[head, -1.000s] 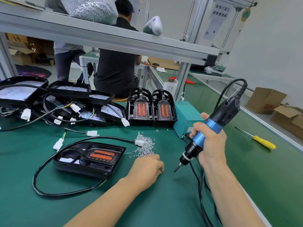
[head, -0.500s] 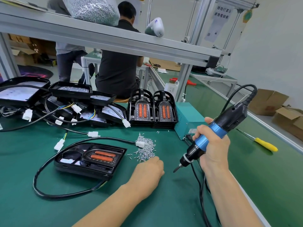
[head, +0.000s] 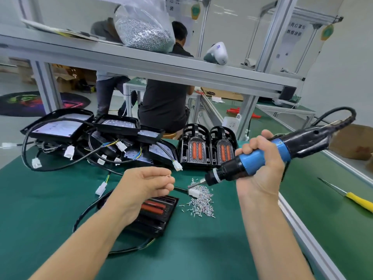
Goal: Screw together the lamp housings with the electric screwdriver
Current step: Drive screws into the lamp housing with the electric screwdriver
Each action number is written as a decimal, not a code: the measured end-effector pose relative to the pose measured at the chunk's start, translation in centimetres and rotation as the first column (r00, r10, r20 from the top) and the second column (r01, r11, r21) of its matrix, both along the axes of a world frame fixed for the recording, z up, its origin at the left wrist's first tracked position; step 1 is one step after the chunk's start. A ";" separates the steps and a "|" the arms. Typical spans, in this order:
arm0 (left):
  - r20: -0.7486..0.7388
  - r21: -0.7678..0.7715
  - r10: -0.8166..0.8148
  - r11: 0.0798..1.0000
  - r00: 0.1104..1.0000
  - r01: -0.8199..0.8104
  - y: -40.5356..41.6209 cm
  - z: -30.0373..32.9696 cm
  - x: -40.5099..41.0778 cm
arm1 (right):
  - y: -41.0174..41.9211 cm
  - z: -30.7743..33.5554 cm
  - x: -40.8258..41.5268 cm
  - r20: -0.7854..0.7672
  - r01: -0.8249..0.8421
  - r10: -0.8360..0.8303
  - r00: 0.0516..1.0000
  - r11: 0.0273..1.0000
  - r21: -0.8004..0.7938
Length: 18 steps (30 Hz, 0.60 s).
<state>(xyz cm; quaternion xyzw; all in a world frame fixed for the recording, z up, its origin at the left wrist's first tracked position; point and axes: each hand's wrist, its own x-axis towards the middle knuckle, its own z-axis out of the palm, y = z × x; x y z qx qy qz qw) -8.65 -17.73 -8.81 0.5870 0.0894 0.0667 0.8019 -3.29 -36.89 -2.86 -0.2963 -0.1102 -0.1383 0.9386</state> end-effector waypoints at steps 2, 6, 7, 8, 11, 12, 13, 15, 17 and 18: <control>-0.023 -0.042 0.004 0.999 1.000 -0.005 0.7 -0.6 -0.5 | 1.8 0.3 0.0 0.005 -0.032 0.032 0.999 0.999 0.037; -0.041 -0.104 0.007 0.995 0.999 -0.011 1.7 -1.6 -1.3 | 4.7 0.5 -0.1 -0.003 -0.076 0.076 0.997 0.994 0.079; -0.040 -0.120 0.008 0.993 0.999 -0.013 1.8 -1.7 -1.4 | 5.3 0.5 -0.1 -0.010 -0.076 0.077 0.997 0.994 0.082; -0.036 -0.139 0.011 0.990 0.999 -0.016 1.9 -1.8 -1.5 | 5.7 0.5 -0.2 -0.014 -0.074 0.076 0.997 0.994 0.081; -0.029 -0.199 0.022 0.980 0.999 -0.027 2.0 -1.9 -1.7 | 6.5 0.4 -0.3 -0.011 -0.075 0.076 0.997 0.994 0.075; -0.028 -0.217 0.021 0.976 0.999 -0.026 2.0 -1.9 -1.8 | 6.6 0.4 -0.4 -0.011 -0.077 0.078 0.997 0.994 0.074; -0.028 -0.231 0.017 0.973 0.999 -0.023 2.0 -1.9 -1.8 | 6.7 0.3 -0.4 -0.012 -0.077 0.078 0.997 0.994 0.072; -0.026 -0.256 0.008 0.967 1.000 -0.015 1.9 -2.0 -1.8 | 6.9 0.3 -0.3 -0.009 -0.072 0.073 0.997 0.995 0.067; -0.024 -0.271 0.006 0.962 1.000 -0.013 1.9 -2.0 -1.7 | 7.1 0.2 -0.3 0.002 -0.072 0.072 0.997 0.995 0.064; -0.025 -0.276 0.006 0.961 1.000 -0.012 1.9 -2.0 -1.7 | 7.1 0.1 -0.2 0.004 -0.071 0.071 0.997 0.996 0.062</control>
